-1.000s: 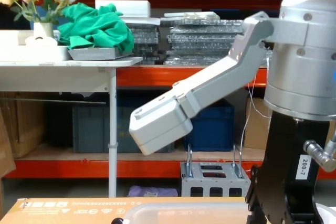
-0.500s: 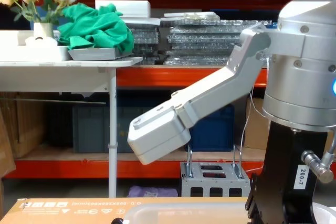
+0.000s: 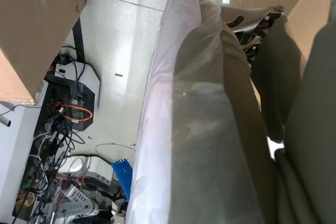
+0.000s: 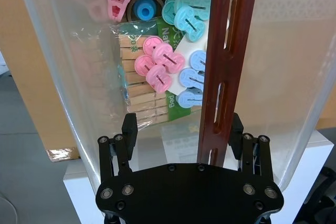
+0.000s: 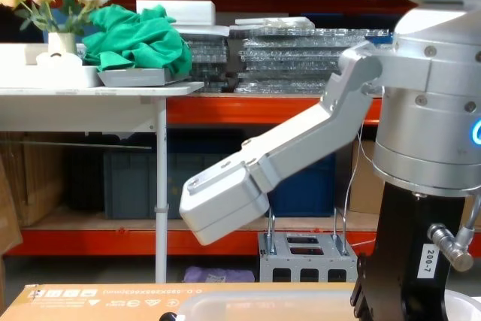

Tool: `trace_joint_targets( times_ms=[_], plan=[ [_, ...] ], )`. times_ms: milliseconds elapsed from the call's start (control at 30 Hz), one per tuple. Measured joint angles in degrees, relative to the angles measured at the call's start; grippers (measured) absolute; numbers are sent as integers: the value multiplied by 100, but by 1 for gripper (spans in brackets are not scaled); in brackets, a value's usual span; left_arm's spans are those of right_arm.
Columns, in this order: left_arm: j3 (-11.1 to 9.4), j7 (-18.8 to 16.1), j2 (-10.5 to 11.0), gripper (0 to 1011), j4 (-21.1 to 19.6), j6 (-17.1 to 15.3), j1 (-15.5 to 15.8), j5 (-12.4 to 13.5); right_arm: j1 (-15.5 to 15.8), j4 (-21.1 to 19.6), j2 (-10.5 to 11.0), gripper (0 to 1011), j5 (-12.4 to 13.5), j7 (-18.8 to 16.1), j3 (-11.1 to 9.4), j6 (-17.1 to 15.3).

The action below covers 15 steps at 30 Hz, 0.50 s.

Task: Use one hand to grasp the basket and place it at the designated location.

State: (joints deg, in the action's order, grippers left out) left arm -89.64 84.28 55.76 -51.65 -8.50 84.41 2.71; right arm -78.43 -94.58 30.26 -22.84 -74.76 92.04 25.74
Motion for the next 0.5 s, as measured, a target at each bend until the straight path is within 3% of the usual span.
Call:
trace_joint_targets(
  times_ms=[233, 500],
  plan=[
    [0, 0, 0, 0, 0, 0, 0, 0, 20, 18, -12, 944, -9, -14, 5, -44],
    [0, 0, 0, 0, 0, 0, 0, 0, 32, 68, -45, 719, -9, -44, 2, -96]
  ],
)
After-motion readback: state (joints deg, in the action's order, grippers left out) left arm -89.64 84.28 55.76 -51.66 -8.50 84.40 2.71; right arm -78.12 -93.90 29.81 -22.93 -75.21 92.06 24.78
